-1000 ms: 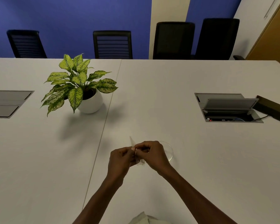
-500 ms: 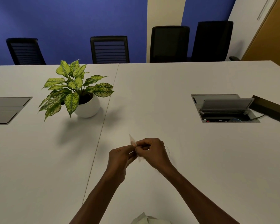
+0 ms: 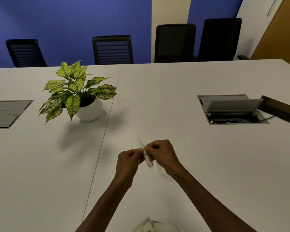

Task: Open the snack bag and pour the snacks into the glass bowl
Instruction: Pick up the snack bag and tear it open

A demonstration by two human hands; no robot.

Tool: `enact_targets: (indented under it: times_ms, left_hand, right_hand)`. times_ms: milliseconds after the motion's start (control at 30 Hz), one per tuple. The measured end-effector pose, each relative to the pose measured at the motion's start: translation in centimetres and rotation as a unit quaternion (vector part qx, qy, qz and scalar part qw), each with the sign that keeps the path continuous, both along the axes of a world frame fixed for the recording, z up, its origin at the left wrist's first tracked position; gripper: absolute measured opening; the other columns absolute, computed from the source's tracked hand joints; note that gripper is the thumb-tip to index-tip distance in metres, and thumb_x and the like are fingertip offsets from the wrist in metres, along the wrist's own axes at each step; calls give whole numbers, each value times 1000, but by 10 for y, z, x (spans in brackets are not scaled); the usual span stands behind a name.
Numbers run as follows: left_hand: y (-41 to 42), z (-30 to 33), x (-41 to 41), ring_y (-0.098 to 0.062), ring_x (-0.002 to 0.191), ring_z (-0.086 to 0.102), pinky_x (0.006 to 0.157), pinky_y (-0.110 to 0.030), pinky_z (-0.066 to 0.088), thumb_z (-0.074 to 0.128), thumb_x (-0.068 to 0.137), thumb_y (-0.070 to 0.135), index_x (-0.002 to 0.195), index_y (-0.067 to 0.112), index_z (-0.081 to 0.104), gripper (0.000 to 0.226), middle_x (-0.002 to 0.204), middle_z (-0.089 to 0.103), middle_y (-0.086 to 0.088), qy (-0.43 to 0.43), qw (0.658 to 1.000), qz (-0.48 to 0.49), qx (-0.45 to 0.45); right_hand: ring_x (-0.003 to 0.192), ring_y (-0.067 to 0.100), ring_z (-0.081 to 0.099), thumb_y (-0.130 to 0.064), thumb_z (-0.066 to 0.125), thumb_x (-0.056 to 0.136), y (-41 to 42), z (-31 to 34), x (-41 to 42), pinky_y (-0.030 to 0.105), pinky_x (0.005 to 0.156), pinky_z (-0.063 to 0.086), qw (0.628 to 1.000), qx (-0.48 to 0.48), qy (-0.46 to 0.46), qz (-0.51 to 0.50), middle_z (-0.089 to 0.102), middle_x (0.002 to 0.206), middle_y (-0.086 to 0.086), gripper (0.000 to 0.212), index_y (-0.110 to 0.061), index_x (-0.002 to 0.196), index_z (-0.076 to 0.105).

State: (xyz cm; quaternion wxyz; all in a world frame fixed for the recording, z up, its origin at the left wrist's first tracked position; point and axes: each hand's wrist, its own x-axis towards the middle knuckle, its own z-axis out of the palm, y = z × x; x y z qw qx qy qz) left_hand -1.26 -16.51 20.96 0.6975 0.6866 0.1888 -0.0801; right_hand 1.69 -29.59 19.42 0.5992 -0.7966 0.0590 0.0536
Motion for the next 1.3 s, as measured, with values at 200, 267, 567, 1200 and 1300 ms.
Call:
enact_targets:
  times_ms: [200, 267, 567, 1200, 1300]
  left_hand:
    - [-2, -2, 1, -25, 89, 76, 88, -38, 57, 68, 88, 21, 99, 7, 74, 19, 92, 78, -14, -8, 999, 1, -46]
    - [0, -3, 3, -31, 90, 75, 88, -38, 58, 67, 89, 15, 96, 5, 75, 15, 90, 77, -17, -8, 999, 6, -52]
    - [2, 3, 9, -27, 81, 65, 68, -25, 60, 57, 93, 4, 102, -7, 70, 19, 92, 71, -23, 75, 982, 20, -175]
    - [6, 6, 14, -20, 67, 76, 71, -33, 62, 74, 80, 11, 81, 9, 78, 4, 72, 77, -9, -43, 994, 49, 85]
    - [7, 7, 15, -13, 60, 74, 68, -28, 61, 75, 78, 11, 79, 11, 78, 3, 67, 76, -4, -54, 985, 63, 149]
  right_hand:
    - [70, 24, 73, -17, 66, 86, -4, 0, 0, 41, 69, 62, 999, -5, -7, 32, 75, 75, 11, 16, -6, 81, 76]
    - [69, 26, 72, -12, 64, 87, -6, 2, 0, 37, 68, 61, 999, 12, 5, 44, 75, 77, 17, 15, -3, 82, 75]
    - [70, 27, 60, -6, 57, 93, -12, 2, 1, 28, 65, 54, 965, 225, 108, 81, 64, 83, 28, 26, 18, 93, 66]
    - [55, 15, 65, -13, 67, 74, -19, 20, 6, 33, 60, 59, 992, -120, -29, -17, 67, 58, -4, 9, -9, 66, 69]
    - [57, 9, 61, -12, 67, 74, -24, 19, 7, 25, 60, 51, 979, -195, -56, -32, 66, 60, -6, 8, -8, 67, 69]
